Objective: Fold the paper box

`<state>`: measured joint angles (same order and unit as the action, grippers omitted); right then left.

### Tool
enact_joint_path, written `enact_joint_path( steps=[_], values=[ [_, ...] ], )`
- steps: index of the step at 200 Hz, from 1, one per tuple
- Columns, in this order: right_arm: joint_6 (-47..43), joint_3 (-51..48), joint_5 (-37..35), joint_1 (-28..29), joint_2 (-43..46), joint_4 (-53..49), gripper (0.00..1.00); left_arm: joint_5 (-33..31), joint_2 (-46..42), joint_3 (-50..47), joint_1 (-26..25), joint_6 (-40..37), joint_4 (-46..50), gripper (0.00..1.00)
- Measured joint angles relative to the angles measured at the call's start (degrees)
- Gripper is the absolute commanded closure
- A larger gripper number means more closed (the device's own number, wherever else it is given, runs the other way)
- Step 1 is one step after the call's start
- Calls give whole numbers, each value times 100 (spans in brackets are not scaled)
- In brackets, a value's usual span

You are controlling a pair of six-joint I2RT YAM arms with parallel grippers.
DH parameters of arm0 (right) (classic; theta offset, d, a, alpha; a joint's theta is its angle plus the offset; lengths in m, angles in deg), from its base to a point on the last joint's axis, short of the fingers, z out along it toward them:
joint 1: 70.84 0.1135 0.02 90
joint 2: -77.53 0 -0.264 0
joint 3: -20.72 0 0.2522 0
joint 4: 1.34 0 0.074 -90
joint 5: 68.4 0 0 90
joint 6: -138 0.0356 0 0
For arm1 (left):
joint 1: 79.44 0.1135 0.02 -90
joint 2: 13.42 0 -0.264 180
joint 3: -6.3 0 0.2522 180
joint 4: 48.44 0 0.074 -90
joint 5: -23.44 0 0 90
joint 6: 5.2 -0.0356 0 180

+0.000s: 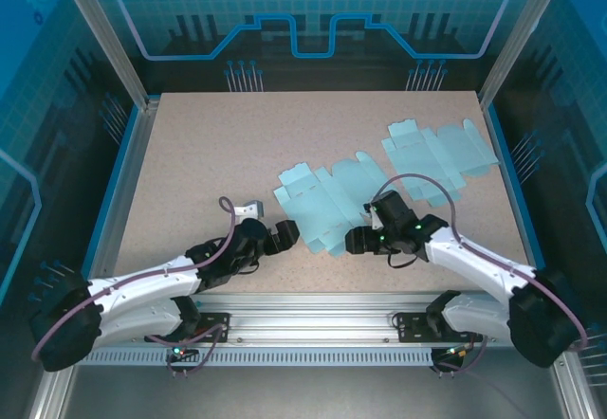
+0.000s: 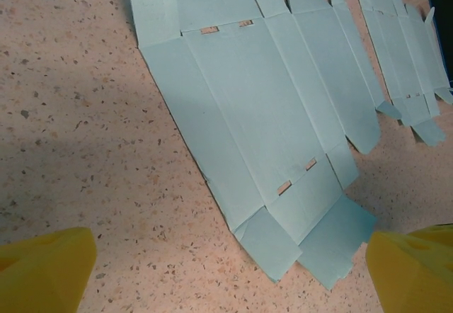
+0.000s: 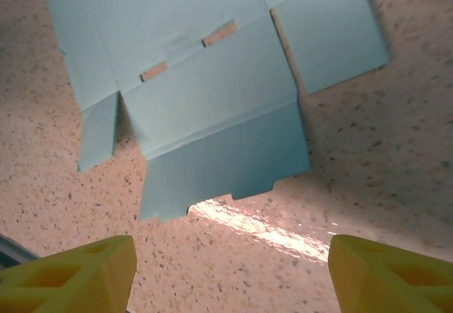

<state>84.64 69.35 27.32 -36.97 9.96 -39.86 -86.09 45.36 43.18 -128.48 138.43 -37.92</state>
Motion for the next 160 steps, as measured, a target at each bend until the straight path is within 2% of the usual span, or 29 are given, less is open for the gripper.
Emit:
enact_joint_path(
  steps=[68, 102, 160],
  values=[
    [721, 2, 350, -7, -896, 800, 28, -269, -424, -2, 0, -9, 17, 1],
    [977, 7, 426, -17, -1360, 1167, 41, -382, -522, -2, 0, -22, 85, 1],
    [1491, -197, 568, -122, -1471, 1718, 68, -433, -457, -2, 0, -125, 155, 1]
  ],
)
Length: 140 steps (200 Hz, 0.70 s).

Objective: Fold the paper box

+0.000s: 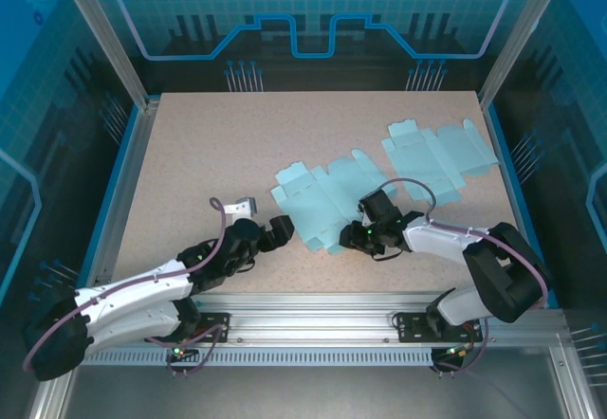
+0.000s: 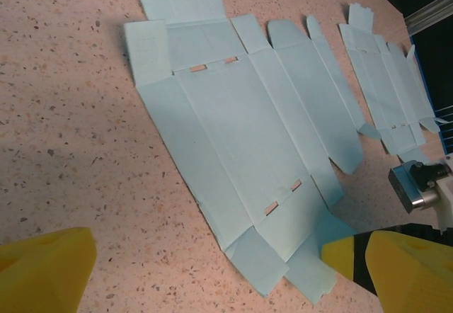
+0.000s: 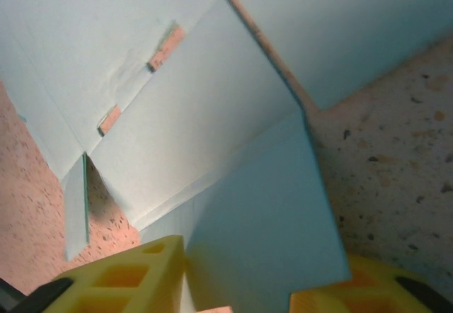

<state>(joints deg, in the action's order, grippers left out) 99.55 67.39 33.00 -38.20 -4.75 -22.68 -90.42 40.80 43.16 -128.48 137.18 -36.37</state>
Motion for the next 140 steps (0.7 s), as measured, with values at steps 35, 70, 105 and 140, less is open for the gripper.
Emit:
enact_joint_path(
  steps=[35, 70, 105, 140],
  values=[
    [605, -245, 354, -70, -195, 940, 86, -37, 160, 0, 0, -42, 17, 1],
    [1099, -341, 599, -74, -249, 1788, 100, -44, 315, 0, 0, -109, 17, 1],
    [1624, -525, 664, -83, -249, 2262, 100, -79, 358, 0, 0, -136, 37, 1],
    [2081, -533, 664, -83, -238, 2636, 100, -81, 216, 0, 20, -149, 140, 1]
  ],
)
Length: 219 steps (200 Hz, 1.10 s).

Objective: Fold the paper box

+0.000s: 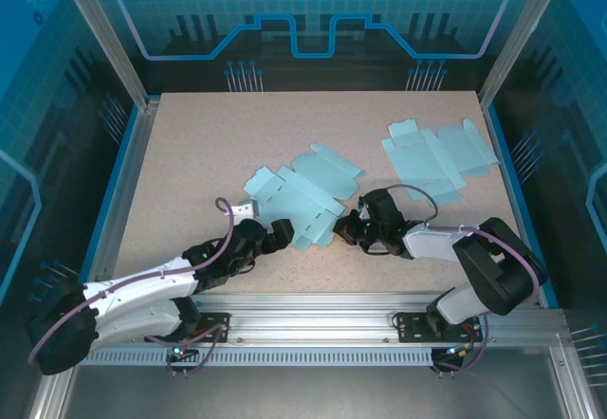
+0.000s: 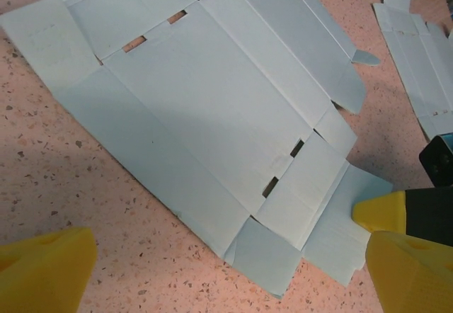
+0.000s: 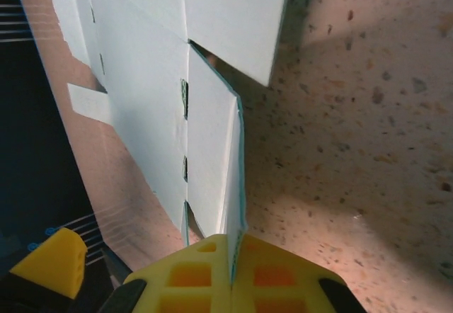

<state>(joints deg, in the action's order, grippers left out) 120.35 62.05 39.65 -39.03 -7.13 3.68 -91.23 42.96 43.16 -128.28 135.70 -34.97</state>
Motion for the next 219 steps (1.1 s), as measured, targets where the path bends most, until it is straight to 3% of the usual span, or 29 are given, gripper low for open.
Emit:
enact_joint_path(
  steps=[37, 79, 112, 171, 219],
  values=[
    [289, 59, -22, -63, 256, 85, 100, 44, -313, 0, 275, 0, 11, 1],
    [380, 334, -116, -293, 603, 103, 100, 474, -1027, -101, 1239, -201, 57, 1],
    [444, 385, -151, -452, 774, 125, 100, 896, -1346, -341, 1648, -302, -422, 1],
    [483, 446, -240, -487, 942, 101, 100, 1974, 72, -461, 2087, -205, -1888, 1],
    [520, 446, -282, -487, 1010, 103, 100, 2533, 1266, -61, 2131, 164, -2553, 1]
  ],
)
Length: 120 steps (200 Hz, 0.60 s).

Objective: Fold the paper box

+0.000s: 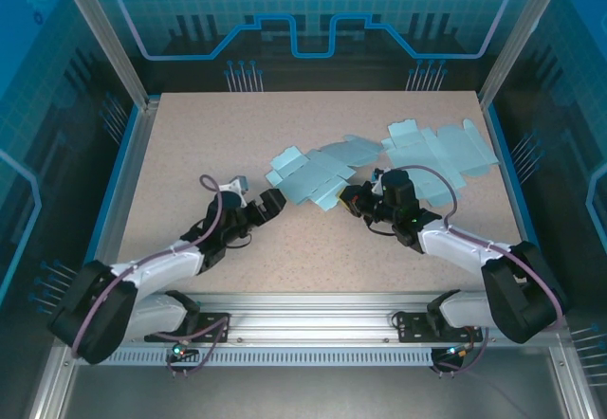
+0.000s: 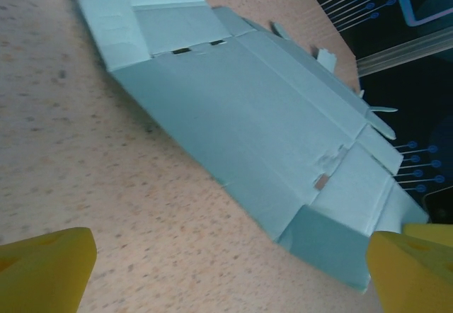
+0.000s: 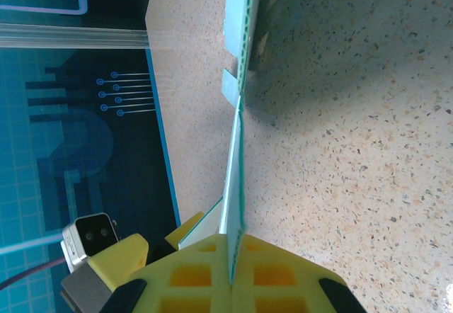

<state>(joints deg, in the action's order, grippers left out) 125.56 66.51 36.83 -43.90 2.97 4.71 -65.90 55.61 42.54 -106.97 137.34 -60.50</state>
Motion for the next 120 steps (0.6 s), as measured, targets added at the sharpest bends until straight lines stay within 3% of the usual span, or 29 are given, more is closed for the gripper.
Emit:
enact_joint_path(
  steps=[120],
  values=[
    [4, 2, -39, 122, -140, 0, 100, 420, 1764, 398, 0, 1169, -1222, 3]
  ],
)
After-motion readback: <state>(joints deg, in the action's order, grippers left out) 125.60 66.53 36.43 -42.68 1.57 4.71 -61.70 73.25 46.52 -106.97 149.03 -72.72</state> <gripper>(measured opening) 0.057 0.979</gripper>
